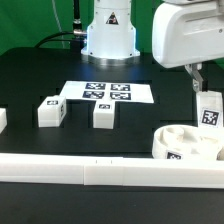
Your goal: Assemble stool
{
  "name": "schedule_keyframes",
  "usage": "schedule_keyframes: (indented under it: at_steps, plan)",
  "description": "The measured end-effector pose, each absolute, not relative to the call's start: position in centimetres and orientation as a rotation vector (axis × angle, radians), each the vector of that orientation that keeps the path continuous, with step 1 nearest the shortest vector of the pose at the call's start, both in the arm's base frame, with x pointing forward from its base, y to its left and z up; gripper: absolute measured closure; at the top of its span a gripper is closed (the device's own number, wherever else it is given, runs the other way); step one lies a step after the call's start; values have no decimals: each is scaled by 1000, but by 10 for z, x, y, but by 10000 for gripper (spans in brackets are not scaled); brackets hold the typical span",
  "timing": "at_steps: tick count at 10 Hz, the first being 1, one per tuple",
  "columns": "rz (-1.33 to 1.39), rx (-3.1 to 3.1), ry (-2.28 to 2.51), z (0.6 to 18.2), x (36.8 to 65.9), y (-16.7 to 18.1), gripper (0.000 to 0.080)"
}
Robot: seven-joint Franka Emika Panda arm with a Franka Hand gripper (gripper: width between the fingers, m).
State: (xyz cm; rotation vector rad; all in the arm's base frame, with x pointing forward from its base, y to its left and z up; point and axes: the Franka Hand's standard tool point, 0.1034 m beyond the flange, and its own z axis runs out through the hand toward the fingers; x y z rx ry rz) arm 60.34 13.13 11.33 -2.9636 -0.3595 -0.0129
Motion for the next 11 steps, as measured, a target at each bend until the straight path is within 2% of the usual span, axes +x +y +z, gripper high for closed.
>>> schedule_keyframes:
  at_steps: [3,8,9,11]
  plan:
    - [-71,-2926,-895,112,607,131,150]
    - [-87,-2754,-1404,110,609,126,150]
    - [-102,-2682,-1596,104,610,129,150]
    - [-87,-2654,-1653,94,609,133,150]
